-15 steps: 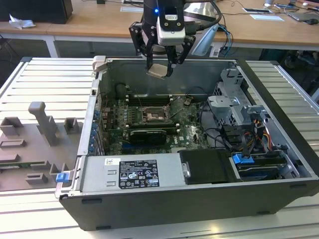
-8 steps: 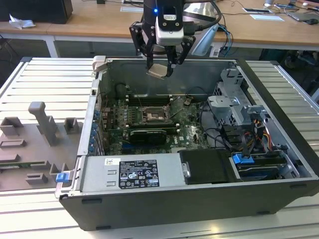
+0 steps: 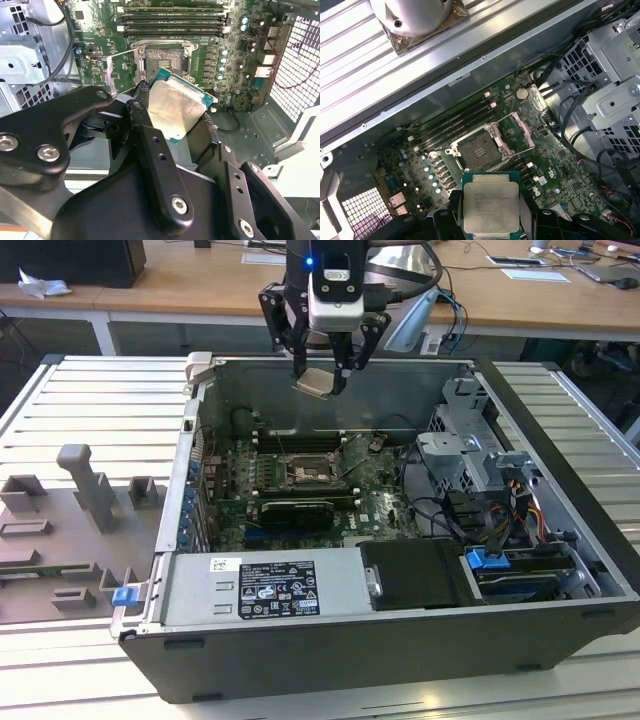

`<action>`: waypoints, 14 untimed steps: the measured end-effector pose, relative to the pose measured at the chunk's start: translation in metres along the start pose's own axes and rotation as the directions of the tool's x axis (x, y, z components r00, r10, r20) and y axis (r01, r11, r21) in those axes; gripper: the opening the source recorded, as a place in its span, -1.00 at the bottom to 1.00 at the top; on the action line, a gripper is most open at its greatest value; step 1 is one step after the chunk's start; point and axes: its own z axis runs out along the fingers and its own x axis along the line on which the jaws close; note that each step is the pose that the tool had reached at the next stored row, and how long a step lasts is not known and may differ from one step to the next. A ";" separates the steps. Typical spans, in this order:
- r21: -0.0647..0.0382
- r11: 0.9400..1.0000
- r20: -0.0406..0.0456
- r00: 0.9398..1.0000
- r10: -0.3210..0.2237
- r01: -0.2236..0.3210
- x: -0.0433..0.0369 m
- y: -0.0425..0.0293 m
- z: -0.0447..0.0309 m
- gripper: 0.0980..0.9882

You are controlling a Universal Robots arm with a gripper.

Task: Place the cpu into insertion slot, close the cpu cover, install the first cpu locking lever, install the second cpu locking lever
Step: 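Place the cpu into insertion slot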

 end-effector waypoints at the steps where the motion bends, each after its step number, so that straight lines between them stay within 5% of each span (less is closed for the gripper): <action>1: 0.000 1.000 0.000 1.000 0.003 -0.003 0.0000 0.0000 0.0000 0.00; 8: -0.002 0.997 0.007 0.997 0.083 -0.083 0.0001 -0.0001 0.0006 0.00; 14: -0.004 0.985 0.015 0.985 0.170 -0.170 0.0000 -0.0004 0.0035 0.00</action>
